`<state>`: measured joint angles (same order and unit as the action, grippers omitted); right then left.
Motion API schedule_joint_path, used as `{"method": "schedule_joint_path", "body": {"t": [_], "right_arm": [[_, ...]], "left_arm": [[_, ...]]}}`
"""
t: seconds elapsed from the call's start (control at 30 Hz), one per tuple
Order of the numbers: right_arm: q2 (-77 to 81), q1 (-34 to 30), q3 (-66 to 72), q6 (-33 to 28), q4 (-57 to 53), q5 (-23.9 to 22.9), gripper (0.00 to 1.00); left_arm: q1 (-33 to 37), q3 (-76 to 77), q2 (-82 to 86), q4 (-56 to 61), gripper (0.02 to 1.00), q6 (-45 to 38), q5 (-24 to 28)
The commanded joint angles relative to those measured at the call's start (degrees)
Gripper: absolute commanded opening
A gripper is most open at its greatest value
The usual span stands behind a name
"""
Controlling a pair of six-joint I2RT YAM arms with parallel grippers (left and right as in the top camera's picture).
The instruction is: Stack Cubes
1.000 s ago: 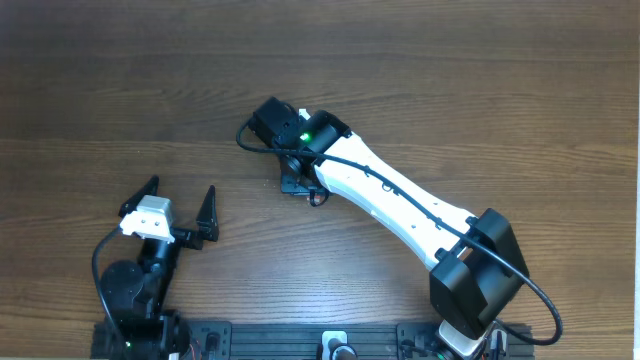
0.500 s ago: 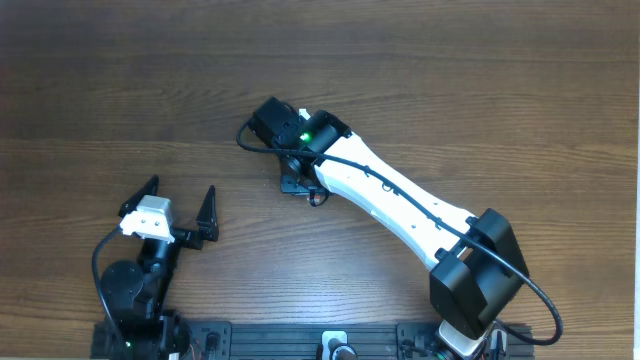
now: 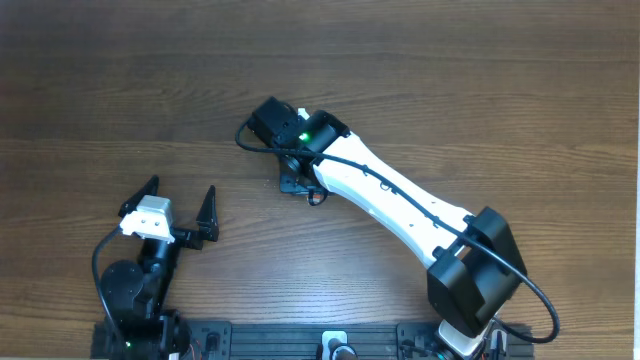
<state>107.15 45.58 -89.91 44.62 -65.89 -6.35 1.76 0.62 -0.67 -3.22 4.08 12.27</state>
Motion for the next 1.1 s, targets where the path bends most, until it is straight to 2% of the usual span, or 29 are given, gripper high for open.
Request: {"method": "schedule_joint_path", "body": {"t": [0.03, 0.17, 0.33, 0.43, 0.67, 0.77, 0.87, 1.1], "right_arm": [[1.29, 0.57, -1.11, 0.11, 0.44, -0.55, 0.316], [1.29, 0.39, -1.14, -0.17, 0.76, -0.57, 0.489], [1.29, 0.13, -1.14, -0.55, 0.76, -0.61, 0.860], [1.29, -0.15, -1.14, -0.55, 0.76, -0.63, 0.991], [-0.37, -0.74, -1.70, -0.66, 0.70, -3.23, 0.993], [-3.21, -1.75, -2.71, -3.23, 0.72, -4.42, 0.991], [-7.54, -4.55, -3.21, -7.52, 0.74, -4.46, 0.993], [-17.44, -16.06, -3.21, -20.48, 1.66, -4.20, 0.991]], "left_arm": [[0.24, -0.28, 0.50, -0.04, 1.000, -0.66, 0.76], [0.24, -0.28, 0.50, -0.04, 1.000, -0.66, 0.76], [0.24, -0.28, 0.50, -0.04, 1.000, -0.66, 0.76], [0.24, -0.28, 0.50, -0.04, 1.000, -0.66, 0.76], [0.24, -0.28, 0.50, -0.04, 1.000, -0.66, 0.76], [0.24, -0.28, 0.50, -0.04, 1.000, -0.66, 0.76], [0.24, -0.28, 0.50, -0.04, 1.000, -0.66, 0.79], [0.24, -0.28, 0.50, -0.04, 1.000, -0.66, 0.76]]}}
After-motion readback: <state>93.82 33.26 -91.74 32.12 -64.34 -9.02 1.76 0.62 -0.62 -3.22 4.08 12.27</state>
